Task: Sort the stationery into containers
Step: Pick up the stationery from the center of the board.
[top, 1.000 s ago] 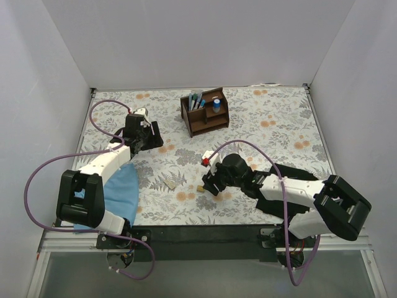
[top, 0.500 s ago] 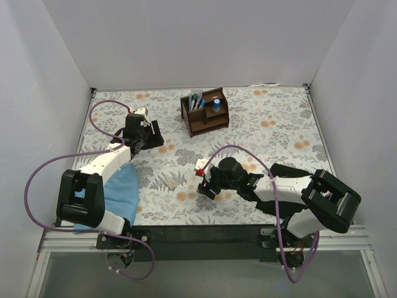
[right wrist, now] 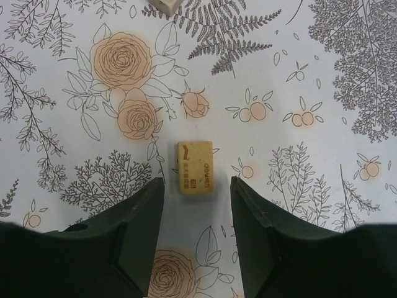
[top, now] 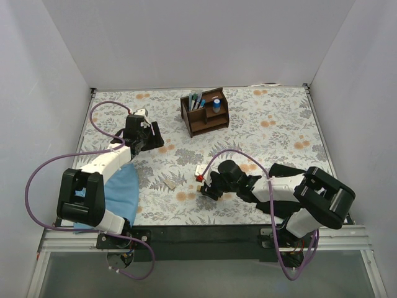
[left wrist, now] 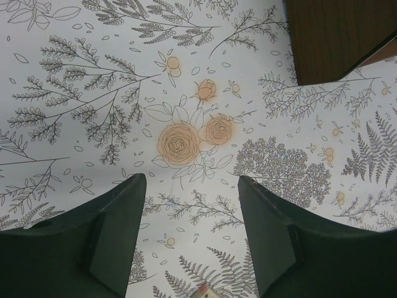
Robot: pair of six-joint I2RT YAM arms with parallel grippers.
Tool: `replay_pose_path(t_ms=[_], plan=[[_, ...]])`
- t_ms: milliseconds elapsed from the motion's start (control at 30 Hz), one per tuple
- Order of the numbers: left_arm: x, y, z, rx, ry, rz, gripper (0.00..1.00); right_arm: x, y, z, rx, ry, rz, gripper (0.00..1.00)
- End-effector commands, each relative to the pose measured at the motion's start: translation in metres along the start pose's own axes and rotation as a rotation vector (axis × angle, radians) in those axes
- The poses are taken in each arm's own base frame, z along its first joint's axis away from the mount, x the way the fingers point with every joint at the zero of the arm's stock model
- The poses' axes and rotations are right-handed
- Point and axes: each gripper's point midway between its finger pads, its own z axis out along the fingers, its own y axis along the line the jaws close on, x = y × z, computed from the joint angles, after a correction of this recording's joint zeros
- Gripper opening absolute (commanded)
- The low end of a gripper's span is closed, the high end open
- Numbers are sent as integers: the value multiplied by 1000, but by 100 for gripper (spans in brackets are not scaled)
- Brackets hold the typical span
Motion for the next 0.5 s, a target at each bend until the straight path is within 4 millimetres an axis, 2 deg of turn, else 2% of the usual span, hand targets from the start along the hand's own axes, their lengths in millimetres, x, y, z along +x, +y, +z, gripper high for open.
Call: replay_pose_path(t_ms=[0,300,400,467], plan=[[1,0,2,10,0,-13,61,-11,-1,6,-14,-37,-40,53],[5,1,2,10,7,-11,61,-7,1,12,-32,-31,-60,43],[6,1,2,12,11,-9,61,-8,0,12,-29,-31,-57,33],[4,0,1,11,4,-6,61,-21,-4,8,-6,-60,-56,25]])
